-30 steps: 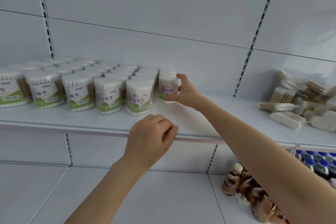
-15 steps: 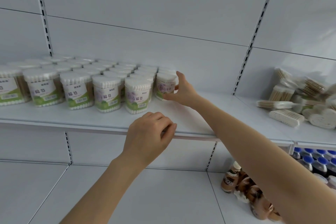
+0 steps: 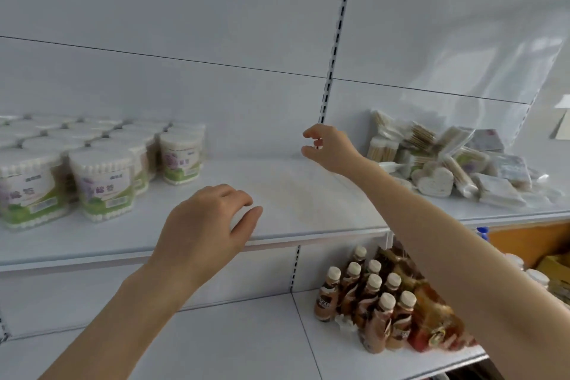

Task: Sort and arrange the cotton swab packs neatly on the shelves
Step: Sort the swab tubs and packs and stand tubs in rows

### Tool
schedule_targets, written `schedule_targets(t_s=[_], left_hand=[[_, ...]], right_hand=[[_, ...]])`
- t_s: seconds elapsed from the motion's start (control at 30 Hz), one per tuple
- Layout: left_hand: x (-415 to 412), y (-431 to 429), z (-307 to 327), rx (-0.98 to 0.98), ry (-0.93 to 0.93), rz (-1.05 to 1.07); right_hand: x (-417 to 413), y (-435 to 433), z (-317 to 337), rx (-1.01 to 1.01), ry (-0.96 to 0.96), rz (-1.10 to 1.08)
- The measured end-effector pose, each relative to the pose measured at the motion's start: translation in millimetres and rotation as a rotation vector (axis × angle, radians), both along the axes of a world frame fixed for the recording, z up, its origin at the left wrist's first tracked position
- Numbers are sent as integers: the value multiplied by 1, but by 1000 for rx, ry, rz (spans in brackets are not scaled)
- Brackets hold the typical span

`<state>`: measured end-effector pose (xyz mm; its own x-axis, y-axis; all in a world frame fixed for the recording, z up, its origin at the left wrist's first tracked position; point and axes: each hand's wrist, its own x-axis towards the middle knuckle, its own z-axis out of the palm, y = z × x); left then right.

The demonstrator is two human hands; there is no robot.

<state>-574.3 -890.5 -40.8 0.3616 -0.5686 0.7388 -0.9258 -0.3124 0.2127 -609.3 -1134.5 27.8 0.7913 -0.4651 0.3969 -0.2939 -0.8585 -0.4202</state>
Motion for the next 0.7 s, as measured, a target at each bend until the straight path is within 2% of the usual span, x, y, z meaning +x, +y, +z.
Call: schedule_targets(t_s=[0.33,0.5,0.7], left_hand=[[-55,-143,17,33,75,-95],[-72,-195,20,-10,72,-21],[-83,-222,19,-67,141,89]], right_hand=[[-104,-151,29,11,-124,-138],[-94,-198,34,-68,-4,-208],[-49,-202,23,-230,153,-221]])
